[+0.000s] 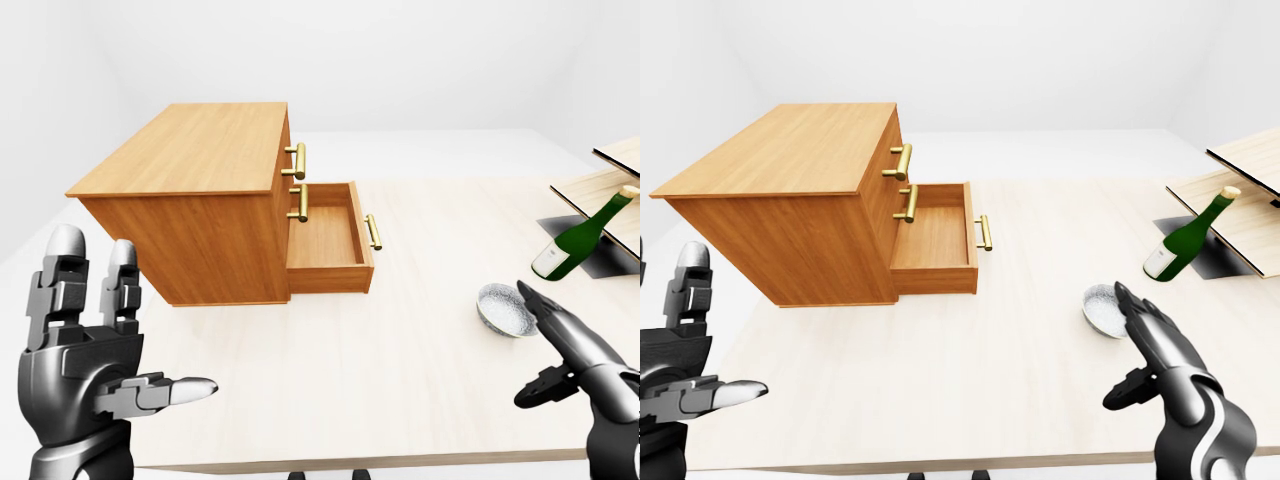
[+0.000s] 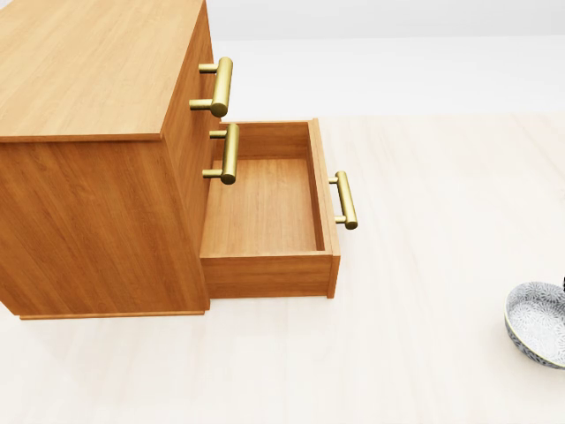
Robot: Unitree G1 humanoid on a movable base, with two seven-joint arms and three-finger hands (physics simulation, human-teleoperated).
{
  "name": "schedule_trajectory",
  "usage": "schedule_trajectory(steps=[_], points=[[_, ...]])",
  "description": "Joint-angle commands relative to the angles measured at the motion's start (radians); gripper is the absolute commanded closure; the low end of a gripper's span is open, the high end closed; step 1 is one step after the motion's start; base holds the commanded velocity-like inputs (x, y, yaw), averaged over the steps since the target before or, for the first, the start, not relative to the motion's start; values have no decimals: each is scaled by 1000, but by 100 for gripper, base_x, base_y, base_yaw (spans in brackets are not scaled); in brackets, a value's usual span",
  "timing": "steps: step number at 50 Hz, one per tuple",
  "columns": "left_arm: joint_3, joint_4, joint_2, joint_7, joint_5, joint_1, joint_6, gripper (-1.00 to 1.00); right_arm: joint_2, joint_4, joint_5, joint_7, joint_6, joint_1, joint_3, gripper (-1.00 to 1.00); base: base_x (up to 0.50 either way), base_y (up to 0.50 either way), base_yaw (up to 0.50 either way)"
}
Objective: Put the bowl on top of the cabinet.
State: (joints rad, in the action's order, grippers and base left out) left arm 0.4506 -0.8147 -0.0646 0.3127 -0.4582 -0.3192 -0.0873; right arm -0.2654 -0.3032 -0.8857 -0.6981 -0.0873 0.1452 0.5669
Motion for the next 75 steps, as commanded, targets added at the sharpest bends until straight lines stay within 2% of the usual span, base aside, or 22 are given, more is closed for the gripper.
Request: schedule_trajectory(steps=[1, 27, 43, 57, 75], points=[[-27, 122, -5, -18, 39, 31, 0, -100, -14, 93, -7, 0, 0, -26, -29, -100, 0, 0, 0], [-37, 134, -2, -20, 48, 36, 0, -100, -38, 180, -23, 0, 0, -31, -52, -100, 0, 0, 0], [-45, 135, -1, -23, 53, 34, 0, -100, -72, 247, -177, 0, 0, -66, -97, -100, 0, 0, 0], [-52, 133, -3, -21, 59, 30, 0, -100, -89, 266, -182, 0, 0, -97, -110, -100, 0, 0, 0], [-53, 141, 0, -22, 59, 34, 0, -100, -117, 346, -114, 0, 0, -131, -127, -100, 0, 0, 0]])
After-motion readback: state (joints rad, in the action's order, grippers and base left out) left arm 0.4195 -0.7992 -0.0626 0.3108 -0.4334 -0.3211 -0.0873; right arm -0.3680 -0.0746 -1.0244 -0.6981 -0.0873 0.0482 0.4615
